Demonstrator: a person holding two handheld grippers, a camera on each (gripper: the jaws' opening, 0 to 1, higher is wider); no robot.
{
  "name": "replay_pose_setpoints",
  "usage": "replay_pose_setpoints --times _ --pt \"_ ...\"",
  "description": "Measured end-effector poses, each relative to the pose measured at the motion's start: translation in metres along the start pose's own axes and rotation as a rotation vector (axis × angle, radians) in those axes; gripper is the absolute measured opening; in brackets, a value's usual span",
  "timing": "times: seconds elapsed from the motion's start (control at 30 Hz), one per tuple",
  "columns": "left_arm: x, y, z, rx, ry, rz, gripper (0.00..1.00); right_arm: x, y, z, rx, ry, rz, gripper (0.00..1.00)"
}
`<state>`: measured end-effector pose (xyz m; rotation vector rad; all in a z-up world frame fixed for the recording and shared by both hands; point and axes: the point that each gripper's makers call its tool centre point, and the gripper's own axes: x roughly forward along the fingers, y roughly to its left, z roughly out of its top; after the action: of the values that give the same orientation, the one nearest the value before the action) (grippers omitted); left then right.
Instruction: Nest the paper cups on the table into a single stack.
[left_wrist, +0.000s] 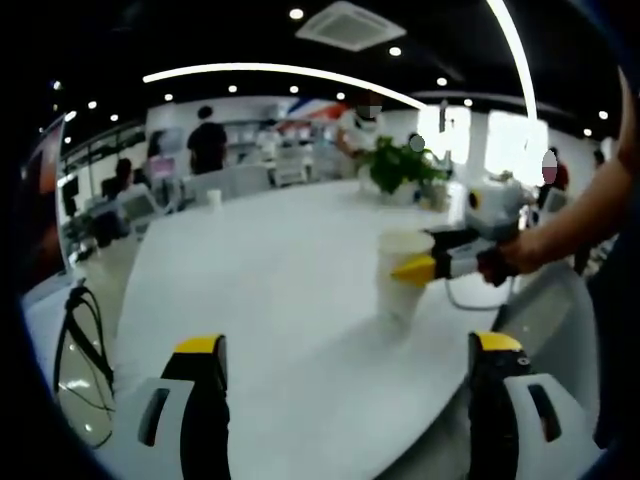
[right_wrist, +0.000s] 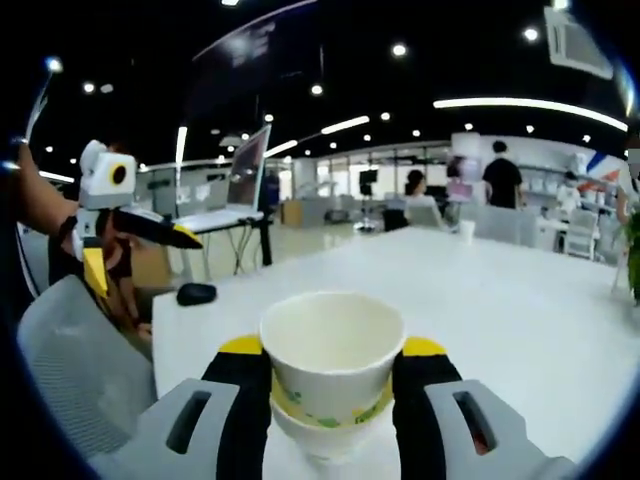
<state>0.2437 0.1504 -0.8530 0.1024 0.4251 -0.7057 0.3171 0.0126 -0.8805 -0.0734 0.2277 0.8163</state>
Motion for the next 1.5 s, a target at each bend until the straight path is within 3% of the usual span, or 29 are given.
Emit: replay_pose_setpoints --times 0.13,0.2,0.37,0.5,0.6,0.7,0.83,1.0,1.13,1.27,1.5 --pt "0.001 -0.001 0.001 0.003 0.000 -0.005 0.98 0.000 0.002 0.000 -0.018 0.017 0.006 0.47" --pt "0.002 0.000 0.002 0.005 -0.001 -0.006 0.98 0.002 0.004 -0.002 -0.045 0.040 0.008 0.53" --pt "0.002 0.001 0.005 0.008 -0.003 -0.008 0.98 0.002 0.010 -0.001 -0.035 0.061 0.025 0.57" --pt "0.005 -0.001 0.006 0.012 -0.004 -0.014 0.98 -0.001 0.011 0.014 -0.041 0.035 0.034 0.62" --pt "0.008 -0.001 0.010 0.024 -0.012 -0.019 0.98 -0.005 0.010 0.030 -0.067 0.011 0.050 0.72" --pt "0.012 -0.002 0.017 0.026 -0.034 -0.026 0.98 -0.019 0.007 0.051 -0.086 -0.031 0.072 0.83" --pt "0.017 -0.002 0.020 0.033 -0.039 -0.033 0.98 -0.040 -0.010 0.062 -0.071 -0.048 0.045 0.95" --pt "0.024 -0.006 0.023 0.043 -0.050 -0.048 0.98 -0.085 -0.042 0.062 -0.123 -0.018 -0.036 1.00" --pt "0.032 -0.010 0.019 0.045 -0.047 -0.063 0.98 -0.118 -0.055 0.050 -0.073 0.012 -0.033 1.00" --pt "0.038 -0.014 0.015 0.083 -0.081 -0.070 0.98 -0.134 -0.056 0.029 -0.096 0.054 -0.047 1.00" --pt "0.039 -0.018 -0.017 0.101 -0.021 -0.085 0.98 -0.144 -0.054 0.008 -0.061 0.061 -0.064 1.00"
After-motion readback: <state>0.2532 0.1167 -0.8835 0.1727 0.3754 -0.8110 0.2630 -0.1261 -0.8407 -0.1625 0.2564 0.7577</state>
